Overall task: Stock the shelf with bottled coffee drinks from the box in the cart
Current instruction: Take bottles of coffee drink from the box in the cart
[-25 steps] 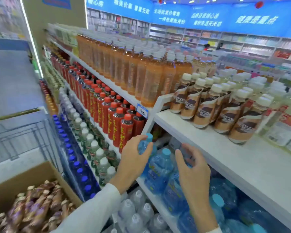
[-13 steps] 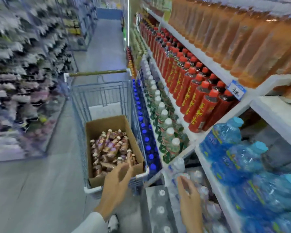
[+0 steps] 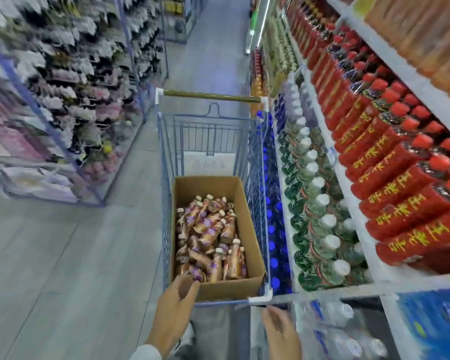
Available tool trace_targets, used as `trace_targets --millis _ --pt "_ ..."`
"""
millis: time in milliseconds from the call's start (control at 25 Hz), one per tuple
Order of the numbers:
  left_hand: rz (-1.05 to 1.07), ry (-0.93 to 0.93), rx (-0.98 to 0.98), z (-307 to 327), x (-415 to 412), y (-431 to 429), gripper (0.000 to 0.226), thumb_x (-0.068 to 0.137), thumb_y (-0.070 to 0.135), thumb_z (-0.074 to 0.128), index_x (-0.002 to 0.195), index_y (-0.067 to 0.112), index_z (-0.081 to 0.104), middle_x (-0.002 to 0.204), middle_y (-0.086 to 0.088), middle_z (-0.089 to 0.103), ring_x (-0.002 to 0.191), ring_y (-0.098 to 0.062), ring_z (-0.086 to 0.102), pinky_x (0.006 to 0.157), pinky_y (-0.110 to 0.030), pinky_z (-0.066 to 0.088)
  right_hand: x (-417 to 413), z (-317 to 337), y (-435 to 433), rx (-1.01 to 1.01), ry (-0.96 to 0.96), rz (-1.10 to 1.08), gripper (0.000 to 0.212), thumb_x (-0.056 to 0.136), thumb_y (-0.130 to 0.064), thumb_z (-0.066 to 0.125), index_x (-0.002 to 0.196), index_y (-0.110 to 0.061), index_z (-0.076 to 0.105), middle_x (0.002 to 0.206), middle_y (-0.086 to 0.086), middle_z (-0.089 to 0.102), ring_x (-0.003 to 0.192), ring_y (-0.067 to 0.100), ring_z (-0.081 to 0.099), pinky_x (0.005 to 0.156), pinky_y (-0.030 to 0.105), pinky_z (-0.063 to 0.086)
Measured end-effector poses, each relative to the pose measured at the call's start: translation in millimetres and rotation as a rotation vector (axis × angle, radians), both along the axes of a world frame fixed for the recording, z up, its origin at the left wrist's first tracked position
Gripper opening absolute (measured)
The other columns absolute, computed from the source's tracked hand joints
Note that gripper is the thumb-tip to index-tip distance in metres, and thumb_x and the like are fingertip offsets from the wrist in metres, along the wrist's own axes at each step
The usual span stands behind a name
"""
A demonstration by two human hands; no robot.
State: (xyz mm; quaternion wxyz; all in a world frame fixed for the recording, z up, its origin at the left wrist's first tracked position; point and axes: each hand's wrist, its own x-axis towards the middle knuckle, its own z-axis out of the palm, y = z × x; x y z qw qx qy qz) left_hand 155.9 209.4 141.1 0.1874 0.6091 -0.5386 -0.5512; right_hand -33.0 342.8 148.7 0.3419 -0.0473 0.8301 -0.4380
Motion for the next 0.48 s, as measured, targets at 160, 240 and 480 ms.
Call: trace_targets --millis 160,240,480 --pt "0.073 -0.013 0.060 -28 -6 -44 0.033 0.099 0.047 0.060 0.124 0.026 0.059 0.118 0.007 0.067 0.108 -0.014 0.063 0.087 -0.026 0.046 7 13 -38 0.049 -0.042 0.140 0.008 0.094 -0.025 0.072 0.101 -0.023 0.071 0.099 -0.011 0.071 0.096 0.006 0.064 0.082 0.023 0.043" --pt "0.133 -0.033 0.122 -44 -15 -63 0.041 0.100 0.046 0.058 0.131 0.020 0.056 0.125 0.000 0.065 0.111 -0.018 0.061 0.089 -0.028 0.045 8 21 -53 0.072 -0.045 0.220 0.011 0.096 -0.030 0.068 0.106 -0.026 0.069 0.106 -0.011 0.070 0.104 0.009 0.064 0.089 0.026 0.046" --pt "0.250 -0.191 0.337 -114 -53 -109 0.055 0.102 0.042 0.054 0.143 0.006 0.047 0.141 -0.016 0.058 0.127 -0.036 0.056 0.108 -0.045 0.044 -10 14 -96 0.164 -0.096 0.354 0.015 0.096 -0.039 0.066 0.110 -0.033 0.067 0.108 -0.020 0.068 0.105 -0.002 0.060 0.086 0.021 0.043"
